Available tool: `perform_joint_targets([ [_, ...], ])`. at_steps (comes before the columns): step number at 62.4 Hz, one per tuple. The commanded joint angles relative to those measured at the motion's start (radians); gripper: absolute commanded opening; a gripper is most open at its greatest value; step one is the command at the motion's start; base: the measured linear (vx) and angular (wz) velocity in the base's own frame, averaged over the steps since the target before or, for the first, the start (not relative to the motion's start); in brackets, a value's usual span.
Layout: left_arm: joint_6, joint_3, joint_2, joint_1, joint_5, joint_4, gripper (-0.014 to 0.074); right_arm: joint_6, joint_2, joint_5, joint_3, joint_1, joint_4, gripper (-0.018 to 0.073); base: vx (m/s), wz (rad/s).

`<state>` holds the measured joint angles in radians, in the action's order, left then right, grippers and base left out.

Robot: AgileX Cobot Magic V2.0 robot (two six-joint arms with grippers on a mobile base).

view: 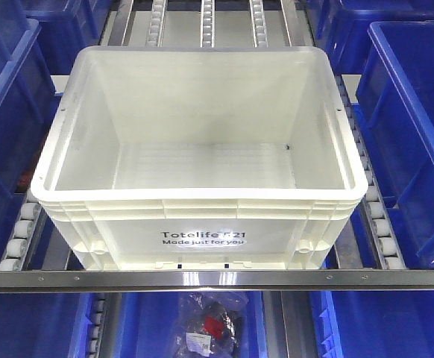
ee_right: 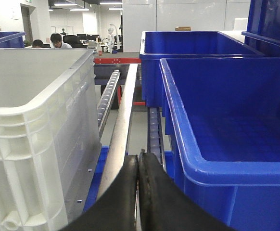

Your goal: Move bin from left to right shelf

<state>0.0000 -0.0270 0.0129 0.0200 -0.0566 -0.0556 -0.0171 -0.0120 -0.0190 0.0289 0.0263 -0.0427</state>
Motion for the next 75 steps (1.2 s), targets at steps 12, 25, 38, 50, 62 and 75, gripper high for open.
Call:
perform_joint_targets([
  [12, 0.000, 0.022, 0.009, -0.007, 0.075, -0.003, -0.0006, 0.002, -0.006, 0.077, 0.011, 0.002, -0.002, -0.0009, 0.00, 0.00],
  [25, 0.000, 0.022, 0.009, -0.007, 0.075, -0.003, -0.0006, 0.002, -0.006, 0.076, 0.011, 0.002, -0.002, -0.0009, 0.00, 0.00],
  [38, 0.000, 0.022, 0.009, -0.007, 0.115, -0.003, -0.0006, 0.002, -0.006, 0.077, 0.011, 0.002, -0.002, -0.0009, 0.00, 0.00],
  [50, 0.000, 0.035, 0.009, -0.007, 0.166, -0.003, -0.0006, 0.002, -0.006, 0.112, 0.008, 0.002, -0.002, -0.0009, 0.00, 0.00],
  [62, 0.000, 0.180, 0.009, -0.007, 0.177, -0.001, -0.0006, -0.002, -0.003, 0.206, -0.065, 0.002, 0.002, -0.0009, 0.00, 0.00],
  [75, 0.000, 0.451, -0.046, -0.007, 0.013, 0.004, -0.0006, -0.001, 0.079, 0.075, -0.280, 0.002, -0.001, -0.0009, 0.00, 0.00],
])
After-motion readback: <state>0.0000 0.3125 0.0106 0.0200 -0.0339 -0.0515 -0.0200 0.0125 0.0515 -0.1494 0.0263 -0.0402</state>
